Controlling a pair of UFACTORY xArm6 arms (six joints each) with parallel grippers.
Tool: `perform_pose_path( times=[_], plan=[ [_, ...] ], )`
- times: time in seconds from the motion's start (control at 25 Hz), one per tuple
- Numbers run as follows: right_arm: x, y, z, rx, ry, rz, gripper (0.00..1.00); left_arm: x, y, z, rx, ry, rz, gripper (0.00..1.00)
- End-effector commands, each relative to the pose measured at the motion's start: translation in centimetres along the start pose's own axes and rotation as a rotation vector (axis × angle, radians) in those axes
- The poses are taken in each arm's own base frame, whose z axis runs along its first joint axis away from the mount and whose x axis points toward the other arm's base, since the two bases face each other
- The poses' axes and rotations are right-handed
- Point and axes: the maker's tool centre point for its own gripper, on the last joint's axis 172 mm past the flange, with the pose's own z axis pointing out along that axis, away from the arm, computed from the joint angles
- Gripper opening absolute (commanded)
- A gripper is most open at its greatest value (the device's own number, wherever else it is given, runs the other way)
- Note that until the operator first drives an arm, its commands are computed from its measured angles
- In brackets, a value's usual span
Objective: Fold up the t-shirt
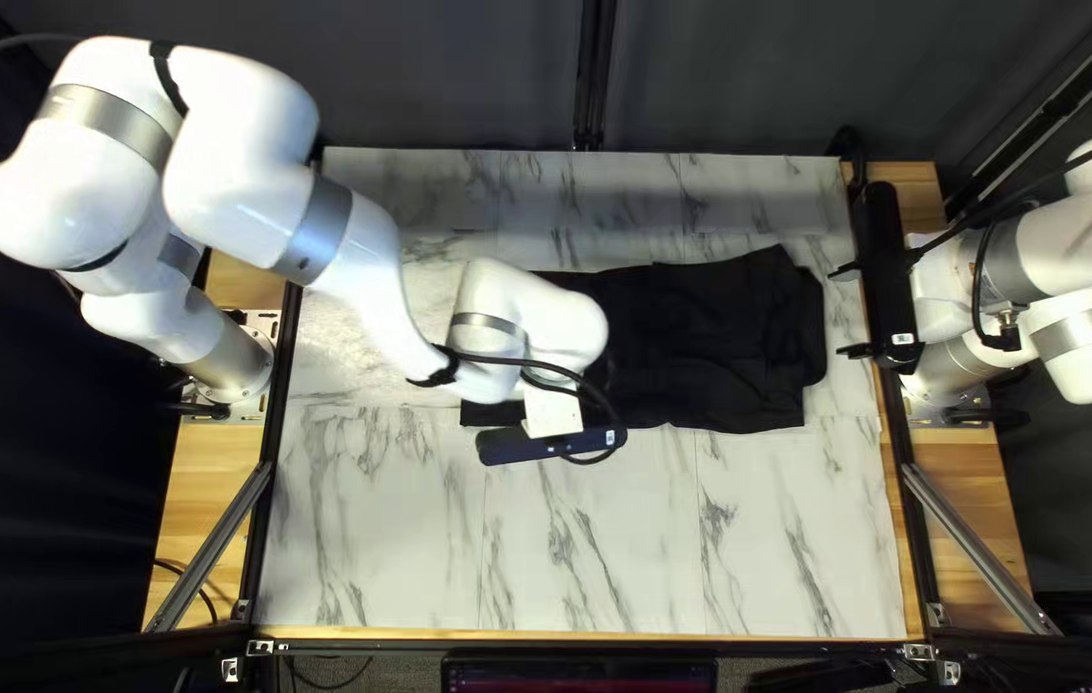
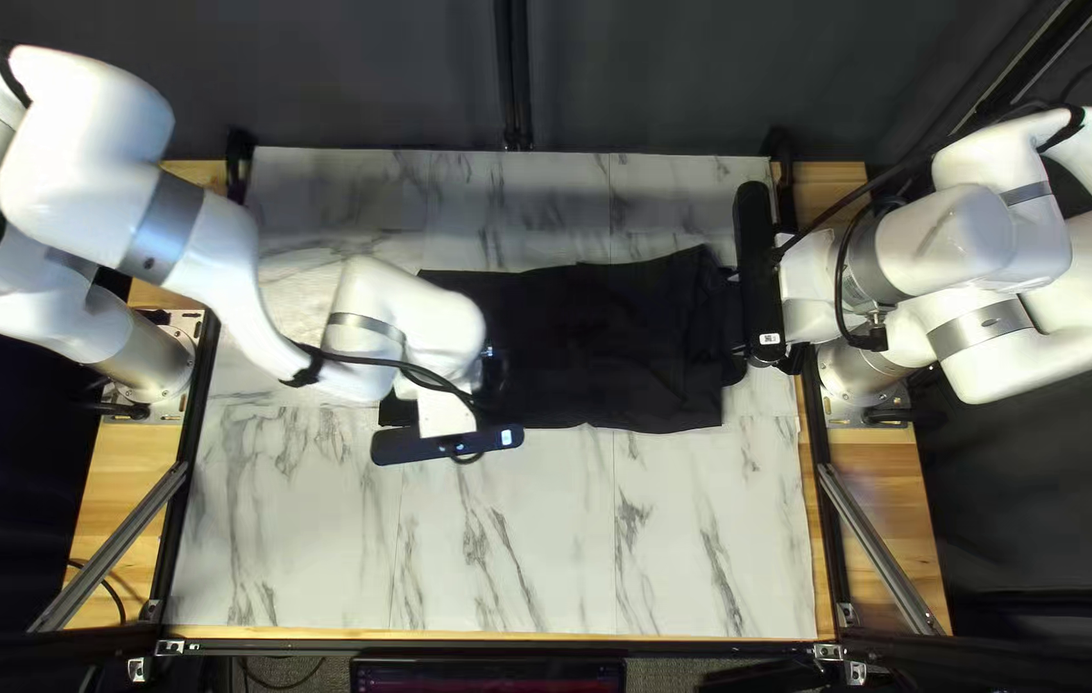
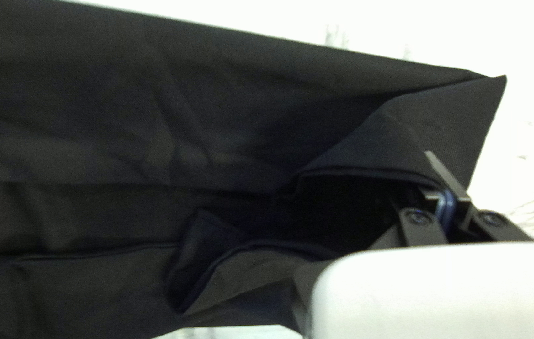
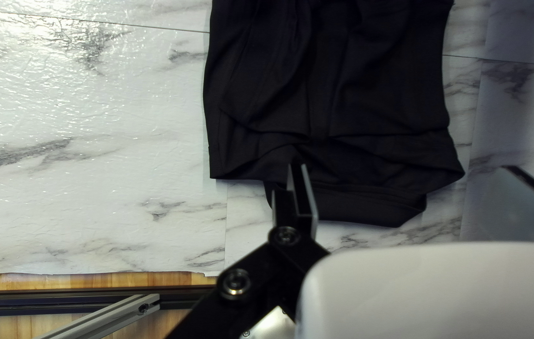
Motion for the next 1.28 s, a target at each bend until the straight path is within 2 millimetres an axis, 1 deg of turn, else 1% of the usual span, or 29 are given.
perform_pose_path(
  times=[0.04,0.28,0.36,0.4,0.44,0.48,0.52,0.6,0.8,1.04,1.12,1.28],
  plan=[
    [0.0,0.0,0.0,0.0,0.0,0.0,1.0,0.6,-0.1,0.0,0.017,0.018,0.041,0.0],
    [0.0,0.0,0.0,0.0,0.0,0.0,1.0,1.2,-0.5,0.4,0.021,0.026,0.083,0.02],
    [0.0,0.0,0.0,0.0,0.0,0.0,1.0,1.3,-0.5,0.4,0.021,0.027,0.092,0.06],
    [0.0,0.0,0.0,0.0,0.0,0.0,1.0,1.3,-0.5,0.4,0.021,0.029,0.097,0.33],
    [0.0,0.0,0.0,0.0,0.0,0.0,1.0,1.3,-0.6,0.5,0.02,0.029,0.1,0.66],
    [0.0,0.0,0.0,0.0,0.0,0.0,1.0,1.3,-0.7,0.6,0.019,0.03,0.103,0.71],
    [0.0,0.0,0.0,0.0,0.0,0.0,1.0,1.3,-0.8,0.6,0.019,0.031,0.104,0.83],
    [0.0,0.0,0.0,0.0,0.0,0.0,1.0,1.2,-1.4,1.1,0.019,0.037,0.108,1.0],
    [0.0,0.0,0.0,0.0,0.0,0.0,1.0,1.1,-2.4,1.4,0.029,0.043,0.105,1.0],
    [0.0,0.0,0.0,0.0,0.0,0.0,1.0,0.1,-2.2,0.5,0.06,0.021,0.069,1.0],
    [0.0,0.0,0.0,0.0,0.0,0.0,1.0,-0.5,-2.3,-0.1,0.072,0.006,0.055,1.0],
    [0.0,0.0,0.0,0.0,0.0,0.0,1.0,-3.2,-3.3,-0.7,0.099,-0.032,0.019,1.0]
  ],
)
